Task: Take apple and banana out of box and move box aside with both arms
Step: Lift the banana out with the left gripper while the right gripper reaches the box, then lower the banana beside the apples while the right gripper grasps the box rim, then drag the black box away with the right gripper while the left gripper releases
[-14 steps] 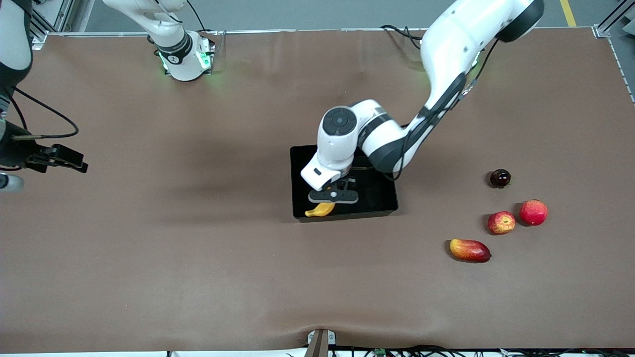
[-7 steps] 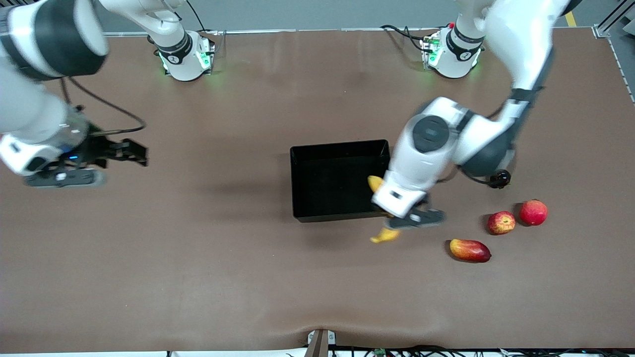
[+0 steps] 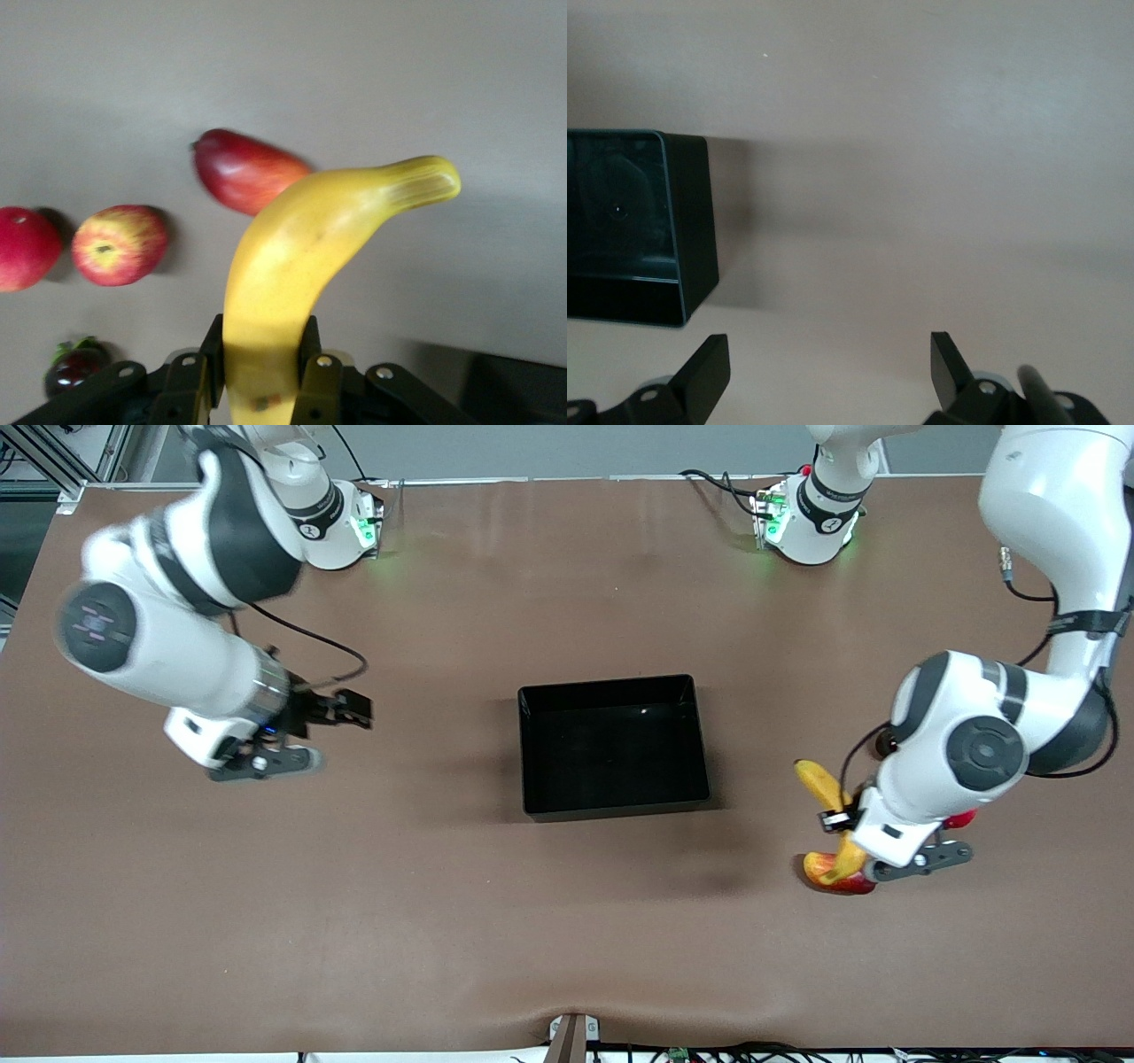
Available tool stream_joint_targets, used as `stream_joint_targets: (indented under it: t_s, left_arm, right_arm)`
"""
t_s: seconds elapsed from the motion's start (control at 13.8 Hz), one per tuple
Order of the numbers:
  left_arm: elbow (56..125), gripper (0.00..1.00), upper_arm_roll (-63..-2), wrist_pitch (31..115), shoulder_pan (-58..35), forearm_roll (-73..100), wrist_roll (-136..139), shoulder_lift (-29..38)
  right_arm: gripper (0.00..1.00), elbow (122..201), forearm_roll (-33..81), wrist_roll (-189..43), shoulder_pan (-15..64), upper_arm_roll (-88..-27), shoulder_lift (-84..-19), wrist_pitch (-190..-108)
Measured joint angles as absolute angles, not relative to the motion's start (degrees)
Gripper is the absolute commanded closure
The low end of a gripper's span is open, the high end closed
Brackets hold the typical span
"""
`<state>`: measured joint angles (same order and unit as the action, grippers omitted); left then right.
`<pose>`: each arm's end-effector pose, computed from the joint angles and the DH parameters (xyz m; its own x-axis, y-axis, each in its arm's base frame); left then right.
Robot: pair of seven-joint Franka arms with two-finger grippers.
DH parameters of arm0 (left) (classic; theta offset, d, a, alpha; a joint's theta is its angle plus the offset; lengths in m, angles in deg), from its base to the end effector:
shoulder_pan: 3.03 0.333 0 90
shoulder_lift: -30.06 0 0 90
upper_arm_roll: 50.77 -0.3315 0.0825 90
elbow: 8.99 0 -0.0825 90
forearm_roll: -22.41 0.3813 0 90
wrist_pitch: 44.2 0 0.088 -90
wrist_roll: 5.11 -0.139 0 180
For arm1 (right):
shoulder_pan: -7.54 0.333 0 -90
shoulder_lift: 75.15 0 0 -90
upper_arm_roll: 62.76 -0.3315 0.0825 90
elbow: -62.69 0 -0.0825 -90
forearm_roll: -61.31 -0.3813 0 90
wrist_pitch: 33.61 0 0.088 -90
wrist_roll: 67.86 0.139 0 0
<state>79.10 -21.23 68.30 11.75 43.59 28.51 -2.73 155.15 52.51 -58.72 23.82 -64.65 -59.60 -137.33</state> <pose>0.6839 -0.0938 0.3302 0.9720 0.2338 -0.0223 0.2311 -0.9690 -0.0872 0.5977 0.2127 0.4471 0.9875 0.1209 -0.1012 0.1062 -0.9845 -0.1399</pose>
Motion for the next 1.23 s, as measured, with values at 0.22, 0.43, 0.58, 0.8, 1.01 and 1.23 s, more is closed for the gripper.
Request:
stream_joint_targets:
  t_s: [0.22, 0.43, 0.58, 0.8, 1.01, 1.23]
  left_arm:
    - [84.8, 1.0, -21.3, 68.3, 14.7, 47.8, 28.4, -3.2]
    - [90.4, 1.0, -21.3, 68.8, 15.0, 54.4, 28.4, -4.2]
    - [92.9, 1.0, -21.2, 69.8, 14.8, 55.5, 28.6, -5.3]
    - [95.7, 1.0, -21.2, 72.2, 14.9, 57.0, 30.1, -6.4]
    - [97.1, 1.0, -21.3, 73.7, 15.3, 57.2, 32.2, -6.5]
    - [98.1, 0.84, -21.5, 75.6, 16.4, 60.9, 32.7, -6.8]
  right_arm:
    - [0.0, 160.3, 52.4, -54.9, 29.0, -64.7, -53.6, -151.3]
    - [0.0, 160.7, 52.3, -46.8, 35.5, -64.8, -47.8, -159.8]
    - [0.0, 160.7, 52.3, -42.0, 39.3, -64.7, -45.8, -163.3]
    - [0.54, 160.7, 52.3, -35.8, 43.7, -64.7, -43.6, -166.8]
    - [1.0, 160.7, 53.0, -35.0, 44.9, -64.4, -41.2, -169.1]
    - [1.0, 160.7, 53.9, -35.0, 44.7, -63.8, -40.4, -169.9]
